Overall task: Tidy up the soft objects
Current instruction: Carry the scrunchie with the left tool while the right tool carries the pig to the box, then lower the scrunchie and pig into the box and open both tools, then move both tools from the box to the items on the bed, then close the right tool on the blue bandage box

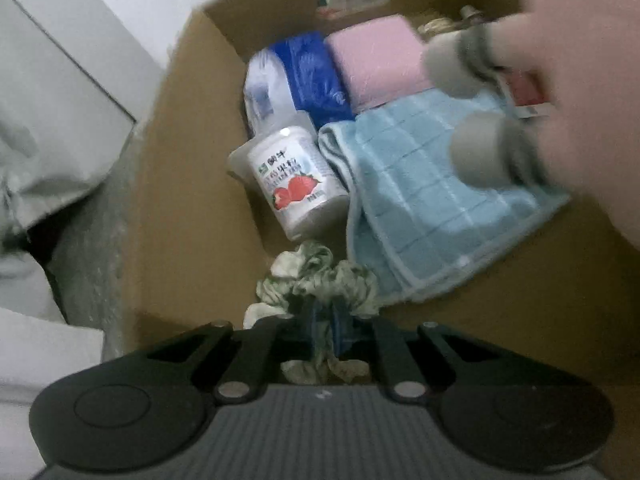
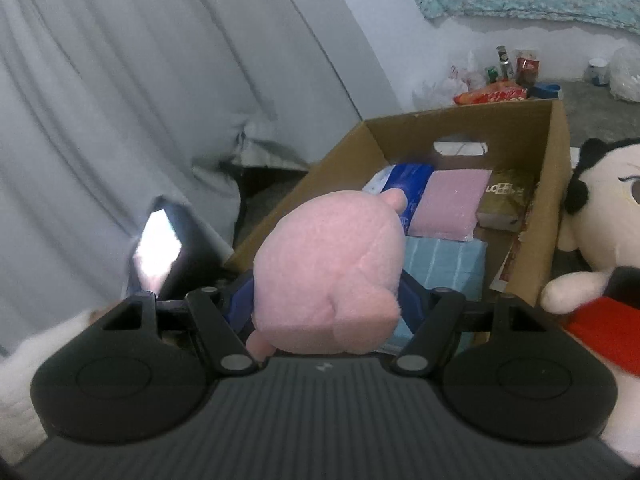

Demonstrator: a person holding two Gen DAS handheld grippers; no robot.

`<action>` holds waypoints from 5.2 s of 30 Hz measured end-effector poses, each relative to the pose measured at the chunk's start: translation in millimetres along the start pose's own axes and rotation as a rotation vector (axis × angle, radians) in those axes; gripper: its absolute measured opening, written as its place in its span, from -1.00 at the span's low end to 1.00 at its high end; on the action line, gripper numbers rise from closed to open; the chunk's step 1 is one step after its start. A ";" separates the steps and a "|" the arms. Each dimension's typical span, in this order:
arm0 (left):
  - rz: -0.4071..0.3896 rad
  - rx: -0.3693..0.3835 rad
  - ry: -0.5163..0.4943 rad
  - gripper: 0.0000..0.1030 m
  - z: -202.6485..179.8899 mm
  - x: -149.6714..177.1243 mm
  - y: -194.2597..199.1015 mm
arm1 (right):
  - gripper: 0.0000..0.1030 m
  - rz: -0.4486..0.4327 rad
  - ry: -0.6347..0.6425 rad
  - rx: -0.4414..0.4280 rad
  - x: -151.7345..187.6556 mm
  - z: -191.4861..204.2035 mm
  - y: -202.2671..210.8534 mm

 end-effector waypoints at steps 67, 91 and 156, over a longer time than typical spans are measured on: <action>-0.381 0.029 0.242 -0.04 47.7 72.4 180.7 | 0.59 0.301 0.176 -0.177 -19.9 36.4 -32.4; -0.621 0.372 0.019 -0.22 -277.5 -66.5 177.1 | 0.57 -0.314 -0.088 0.329 11.4 -232.0 258.8; -0.537 0.360 -0.126 -0.11 -349.8 -154.0 70.7 | 0.52 -0.016 0.008 0.553 20.8 -319.9 150.4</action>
Point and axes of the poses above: each gripper's, at about its wrist camera, not at the fingertips, and y roughly against the way its jaws point, z to its left, x to its underside, the point moved 8 cm from there along -y, roughly the way its jaws point, and after that the axes turned 6 degrees about -x, right-handed, at the moved point
